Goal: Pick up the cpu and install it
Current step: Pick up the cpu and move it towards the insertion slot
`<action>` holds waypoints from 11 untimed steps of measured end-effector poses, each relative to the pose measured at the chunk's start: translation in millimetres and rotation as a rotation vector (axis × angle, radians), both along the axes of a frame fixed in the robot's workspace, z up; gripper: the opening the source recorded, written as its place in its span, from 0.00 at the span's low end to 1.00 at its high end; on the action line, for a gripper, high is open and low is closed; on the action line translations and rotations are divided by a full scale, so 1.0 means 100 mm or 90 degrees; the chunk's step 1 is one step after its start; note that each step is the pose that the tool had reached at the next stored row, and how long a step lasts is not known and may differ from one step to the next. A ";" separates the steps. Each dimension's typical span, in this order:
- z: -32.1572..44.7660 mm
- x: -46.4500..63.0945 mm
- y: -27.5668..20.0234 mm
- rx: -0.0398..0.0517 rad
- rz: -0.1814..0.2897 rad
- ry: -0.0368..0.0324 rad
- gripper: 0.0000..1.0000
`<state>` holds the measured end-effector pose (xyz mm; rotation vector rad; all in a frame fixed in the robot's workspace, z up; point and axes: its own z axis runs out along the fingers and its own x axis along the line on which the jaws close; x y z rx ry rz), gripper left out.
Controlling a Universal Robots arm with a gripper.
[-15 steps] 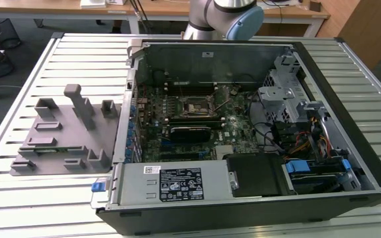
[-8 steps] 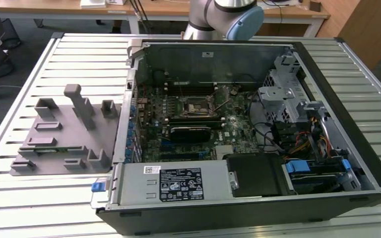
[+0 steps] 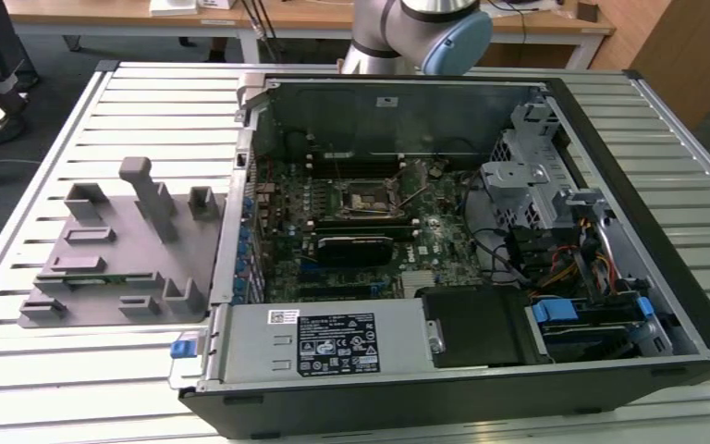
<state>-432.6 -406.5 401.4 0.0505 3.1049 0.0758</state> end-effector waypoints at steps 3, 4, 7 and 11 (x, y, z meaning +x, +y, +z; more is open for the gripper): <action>0.000 0.04 0.005 0.0000 0.000 0.0000 0.54; -0.001 0.05 0.006 0.0001 0.000 -0.0001 0.54; -0.001 0.09 0.010 0.0000 0.000 -0.0001 0.54; -0.001 0.13 0.016 0.0000 0.000 0.0000 0.54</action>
